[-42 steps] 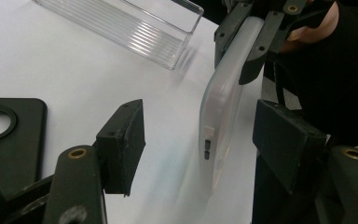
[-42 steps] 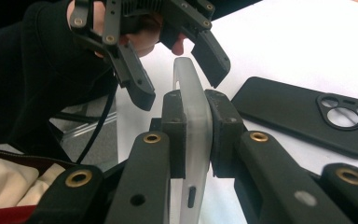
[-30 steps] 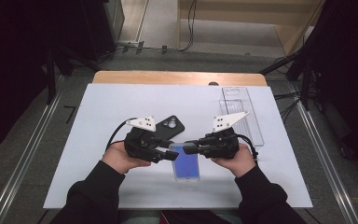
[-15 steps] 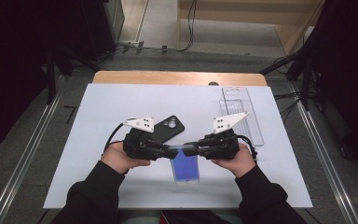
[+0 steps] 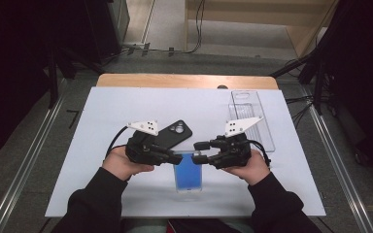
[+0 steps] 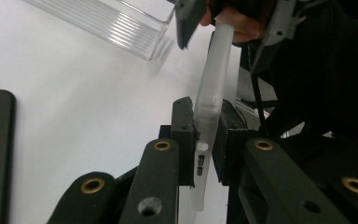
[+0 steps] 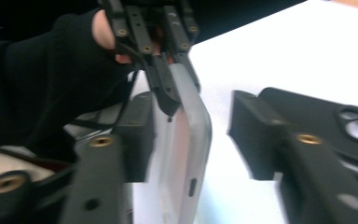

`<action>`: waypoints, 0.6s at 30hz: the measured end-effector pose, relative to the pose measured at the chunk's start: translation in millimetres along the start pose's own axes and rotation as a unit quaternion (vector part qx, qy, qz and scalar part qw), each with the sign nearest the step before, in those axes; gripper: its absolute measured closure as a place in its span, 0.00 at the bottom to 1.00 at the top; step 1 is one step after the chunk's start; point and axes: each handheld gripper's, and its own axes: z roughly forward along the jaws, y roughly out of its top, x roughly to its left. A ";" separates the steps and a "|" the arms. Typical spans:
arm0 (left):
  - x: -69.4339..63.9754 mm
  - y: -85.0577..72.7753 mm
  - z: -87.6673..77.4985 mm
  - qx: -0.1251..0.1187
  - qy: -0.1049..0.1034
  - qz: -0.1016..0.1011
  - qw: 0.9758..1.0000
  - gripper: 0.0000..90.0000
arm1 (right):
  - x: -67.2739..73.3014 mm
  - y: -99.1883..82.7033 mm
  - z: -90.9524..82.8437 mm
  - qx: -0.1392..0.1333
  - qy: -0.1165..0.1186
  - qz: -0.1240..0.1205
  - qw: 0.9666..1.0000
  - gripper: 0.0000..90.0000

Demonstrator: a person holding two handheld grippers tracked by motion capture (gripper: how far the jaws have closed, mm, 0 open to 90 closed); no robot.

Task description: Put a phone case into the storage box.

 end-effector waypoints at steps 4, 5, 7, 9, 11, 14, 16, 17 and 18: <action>-0.8 1.5 -3.2 -0.004 0.036 -0.013 0.999 0.90 | 1.9 -1.5 0.8 0.004 -0.014 0.006 1.000 0.39; -1.1 1.9 -3.7 -0.008 0.041 -0.016 0.999 0.90 | 2.3 -2.1 1.2 0.003 -0.016 0.007 1.000 0.37; -0.7 3.0 -4.9 -0.010 0.048 -0.027 0.998 0.90 | 2.8 -3.7 1.6 -0.001 -0.014 0.012 1.000 0.33; -1.6 3.6 -5.6 -0.012 0.058 -0.032 0.998 0.90 | 2.2 -5.2 2.9 -0.001 -0.017 0.016 1.000 0.30; -1.6 3.9 -6.1 -0.012 0.062 -0.035 0.997 0.90 | 2.8 -7.0 4.7 0.004 -0.030 0.008 1.000 0.27; -1.2 3.7 -6.2 -0.010 0.067 -0.043 0.997 0.90 | 1.6 -9.9 6.6 -0.006 -0.038 0.008 0.999 0.19; -0.5 3.6 -6.5 -0.010 0.073 -0.048 0.996 0.90 | 0.5 -12.5 7.5 -0.022 -0.045 0.017 0.999 0.08; -0.2 3.7 -6.7 -0.011 0.076 -0.054 0.996 0.90 | -0.2 -12.5 7.6 -0.020 -0.053 0.027 0.998 0.00; 0.0 3.7 -7.1 -0.014 0.083 -0.057 0.995 0.90 | -0.5 -12.4 7.9 -0.021 -0.064 0.033 0.997 0.00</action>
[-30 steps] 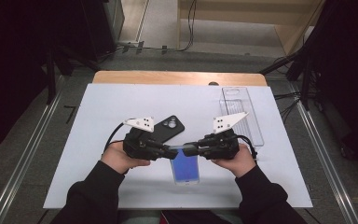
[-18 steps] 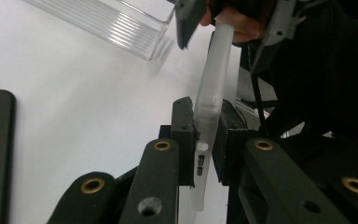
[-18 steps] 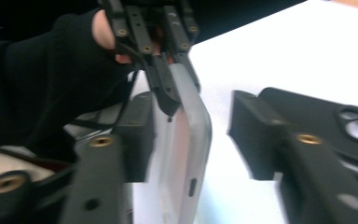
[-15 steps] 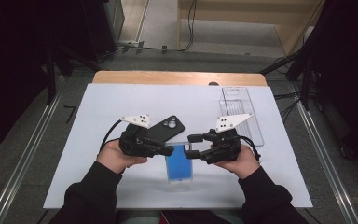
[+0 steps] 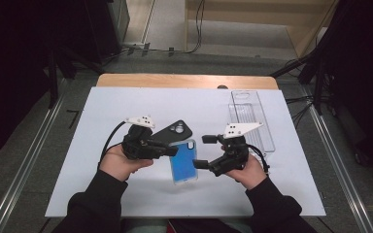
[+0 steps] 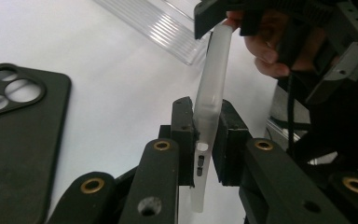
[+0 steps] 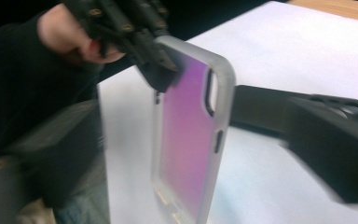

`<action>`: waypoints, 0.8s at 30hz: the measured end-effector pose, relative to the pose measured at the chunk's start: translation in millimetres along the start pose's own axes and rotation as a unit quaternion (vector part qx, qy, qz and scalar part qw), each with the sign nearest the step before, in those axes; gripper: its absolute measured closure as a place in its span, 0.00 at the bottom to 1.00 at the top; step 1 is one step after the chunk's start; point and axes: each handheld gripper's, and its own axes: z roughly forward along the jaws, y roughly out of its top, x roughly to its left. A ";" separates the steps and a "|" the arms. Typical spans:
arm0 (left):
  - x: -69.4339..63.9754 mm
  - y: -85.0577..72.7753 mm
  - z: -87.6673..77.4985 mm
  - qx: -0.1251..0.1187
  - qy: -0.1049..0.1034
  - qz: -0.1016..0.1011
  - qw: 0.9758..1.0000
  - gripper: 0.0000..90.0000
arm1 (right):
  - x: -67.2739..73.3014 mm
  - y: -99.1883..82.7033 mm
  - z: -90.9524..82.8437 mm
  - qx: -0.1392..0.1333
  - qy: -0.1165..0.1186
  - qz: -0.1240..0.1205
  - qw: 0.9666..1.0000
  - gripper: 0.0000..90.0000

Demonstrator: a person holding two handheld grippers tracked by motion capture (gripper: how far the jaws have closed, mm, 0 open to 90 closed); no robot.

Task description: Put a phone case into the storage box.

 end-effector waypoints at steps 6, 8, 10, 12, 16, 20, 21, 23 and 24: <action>0.5 0.9 -2.0 -0.011 0.023 -0.021 0.999 0.90 | 2.5 -0.7 1.1 0.002 -0.055 0.013 0.998 0.00; 0.5 1.0 -2.2 -0.013 0.035 -0.027 0.999 0.90 | 3.3 -1.7 3.2 0.001 -0.064 0.019 0.998 0.00; 0.8 0.8 -2.4 -0.015 0.044 -0.034 0.998 0.90 | 4.9 -2.2 6.0 0.003 -0.079 0.029 0.996 0.00; 1.8 0.7 -2.5 -0.017 0.048 -0.046 0.998 0.90 | 6.1 -2.7 8.8 0.001 -0.093 0.036 0.995 0.00; 2.8 0.9 -2.9 -0.022 0.059 -0.067 0.996 0.90 | 10.1 -3.8 12.8 -0.006 -0.115 0.051 0.992 0.00; 3.1 1.0 -3.8 -0.023 0.065 -0.079 0.995 0.90 | 18.0 -4.7 15.5 -0.024 -0.134 0.057 0.989 0.00; 2.9 0.9 -3.8 -0.026 0.069 -0.084 0.994 0.90 | 20.2 -4.6 16.5 -0.024 -0.141 0.055 0.988 0.00; 2.3 1.0 -4.1 -0.028 0.080 -0.090 0.992 0.90 | 23.6 -5.0 19.1 -0.020 -0.158 0.054 0.986 0.00; 1.7 1.1 -4.3 -0.030 0.086 -0.091 0.992 0.90 | 24.7 -5.4 20.7 -0.016 -0.167 0.057 0.984 0.00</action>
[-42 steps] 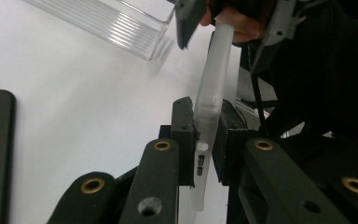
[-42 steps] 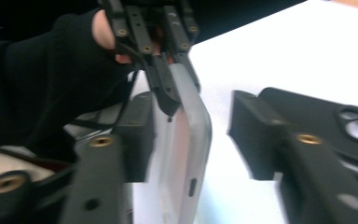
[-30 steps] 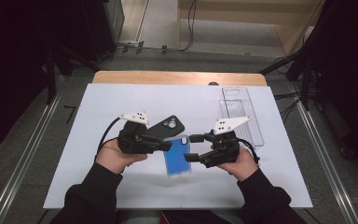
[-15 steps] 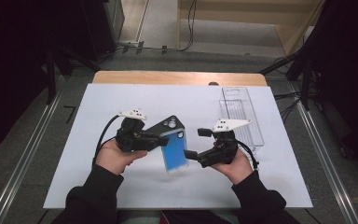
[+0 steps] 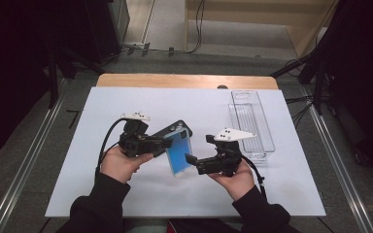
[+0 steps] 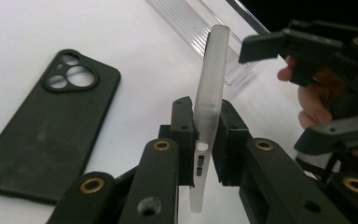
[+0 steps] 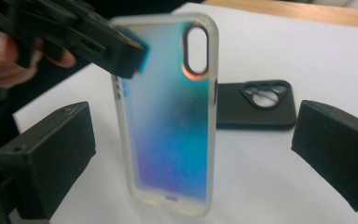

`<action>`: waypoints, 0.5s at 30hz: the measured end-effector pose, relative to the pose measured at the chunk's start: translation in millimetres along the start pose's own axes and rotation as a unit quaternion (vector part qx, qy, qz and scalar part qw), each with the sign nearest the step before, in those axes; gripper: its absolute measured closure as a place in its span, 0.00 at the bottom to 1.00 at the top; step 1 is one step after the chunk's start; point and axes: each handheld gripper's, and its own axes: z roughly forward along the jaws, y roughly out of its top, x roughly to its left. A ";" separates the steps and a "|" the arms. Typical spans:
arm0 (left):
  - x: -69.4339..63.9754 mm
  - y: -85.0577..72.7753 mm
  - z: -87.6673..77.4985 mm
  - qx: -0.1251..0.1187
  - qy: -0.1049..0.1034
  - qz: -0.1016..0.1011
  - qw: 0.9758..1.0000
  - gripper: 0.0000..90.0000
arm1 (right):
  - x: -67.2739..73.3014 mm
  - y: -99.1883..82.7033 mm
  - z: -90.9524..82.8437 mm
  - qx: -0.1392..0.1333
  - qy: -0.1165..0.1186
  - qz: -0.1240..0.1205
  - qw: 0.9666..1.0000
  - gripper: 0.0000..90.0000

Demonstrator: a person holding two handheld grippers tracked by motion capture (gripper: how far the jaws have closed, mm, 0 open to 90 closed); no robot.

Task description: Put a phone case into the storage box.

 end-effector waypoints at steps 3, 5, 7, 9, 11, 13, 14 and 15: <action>-3.3 -0.4 -0.7 -0.017 0.011 0.001 1.000 0.90 | 2.5 -2.7 4.9 0.008 -0.020 0.011 1.000 0.00; -4.9 -0.4 0.1 -0.018 0.012 -0.002 1.000 0.90 | 4.4 -4.0 7.3 0.013 -0.024 0.009 1.000 0.00; -5.9 -0.7 1.4 -0.014 0.013 -0.005 1.000 0.90 | 6.6 -4.6 9.9 0.015 -0.028 0.003 1.000 0.00; -6.5 -1.1 3.1 -0.011 0.013 -0.012 1.000 0.90 | 8.9 -5.0 11.9 0.017 -0.037 0.000 0.999 0.00; -7.0 -1.4 4.5 -0.009 0.012 -0.017 1.000 0.90 | 11.1 -5.6 13.7 0.019 -0.044 0.000 0.999 0.00; -8.3 -1.6 5.5 -0.009 0.012 -0.017 1.000 0.90 | 12.7 -6.2 15.6 0.022 -0.044 0.001 0.999 0.00; -9.2 -1.8 5.8 -0.009 0.012 -0.016 1.000 0.90 | 13.5 -6.6 16.5 0.023 -0.046 0.001 0.999 0.00; -10.0 -1.8 6.0 -0.006 0.013 -0.013 1.000 0.90 | 14.1 -7.1 17.3 0.025 -0.046 0.002 0.999 0.00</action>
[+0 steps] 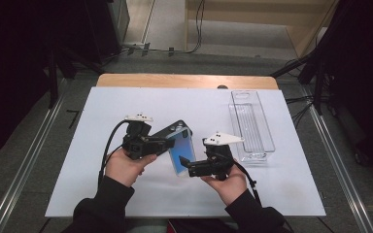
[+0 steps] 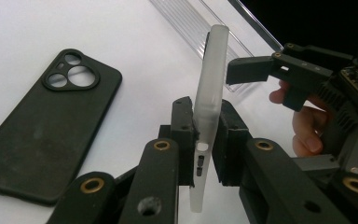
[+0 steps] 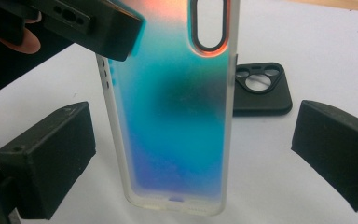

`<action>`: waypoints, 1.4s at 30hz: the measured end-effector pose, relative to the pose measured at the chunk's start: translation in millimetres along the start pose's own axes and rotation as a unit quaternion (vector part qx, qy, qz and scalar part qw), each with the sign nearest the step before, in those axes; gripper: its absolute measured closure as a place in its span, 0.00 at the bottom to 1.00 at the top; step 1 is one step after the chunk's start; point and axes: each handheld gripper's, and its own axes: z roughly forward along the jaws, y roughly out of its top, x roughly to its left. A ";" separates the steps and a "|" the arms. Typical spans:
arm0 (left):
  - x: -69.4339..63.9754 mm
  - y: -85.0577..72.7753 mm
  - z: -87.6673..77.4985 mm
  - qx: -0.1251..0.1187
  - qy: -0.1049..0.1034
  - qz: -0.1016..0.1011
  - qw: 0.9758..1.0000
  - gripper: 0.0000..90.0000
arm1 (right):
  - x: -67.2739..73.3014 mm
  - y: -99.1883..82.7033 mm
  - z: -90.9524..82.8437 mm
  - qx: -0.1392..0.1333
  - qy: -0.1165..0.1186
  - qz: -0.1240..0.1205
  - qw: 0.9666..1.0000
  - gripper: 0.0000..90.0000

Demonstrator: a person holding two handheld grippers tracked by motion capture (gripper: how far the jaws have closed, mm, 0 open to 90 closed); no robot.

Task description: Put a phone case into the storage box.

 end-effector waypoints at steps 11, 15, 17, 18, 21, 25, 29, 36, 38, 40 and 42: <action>-12.4 -2.0 8.5 0.011 -0.008 0.010 1.000 0.90 | 4.4 -1.3 5.2 -0.011 -0.002 0.006 1.000 0.00; -14.4 -2.5 10.2 0.012 -0.007 0.011 1.000 0.90 | 5.5 -1.6 7.2 -0.008 -0.002 0.006 1.000 0.00; -15.7 -2.8 11.1 0.012 -0.006 0.010 1.000 0.90 | 6.0 -1.8 8.2 -0.007 -0.003 0.004 1.000 0.00; -16.1 -2.9 11.4 0.011 -0.007 0.011 1.000 0.90 | 6.2 -1.8 8.5 -0.006 -0.004 0.005 1.000 0.00; -18.7 -3.5 13.6 0.012 -0.008 0.011 1.000 0.90 | 6.2 -1.6 10.0 -0.005 -0.005 0.006 1.000 0.00; -21.9 -4.4 15.6 0.014 -0.010 0.014 1.000 0.90 | 5.5 -1.4 10.9 -0.009 0.003 0.009 1.000 0.07; -23.8 -4.5 16.0 0.013 -0.008 0.014 1.000 0.90 | 5.0 -1.5 11.0 -0.009 0.007 0.007 1.000 0.17; -23.9 -3.8 14.3 0.013 -0.015 0.023 1.000 0.89 | 5.0 0.6 9.1 -0.002 0.010 -0.001 1.000 0.18; -23.5 -3.0 12.9 0.008 -0.022 0.019 1.000 0.86 | 3.9 1.4 8.5 -0.001 0.014 0.001 1.000 0.19; -23.7 -1.8 10.9 0.004 -0.024 0.016 1.000 0.81 | 3.4 1.6 8.5 0.001 0.012 -0.001 1.000 0.19; -23.7 -0.3 8.3 0.001 -0.024 0.015 1.000 0.77 | 3.1 1.6 8.7 0.003 0.013 -0.005 1.000 0.19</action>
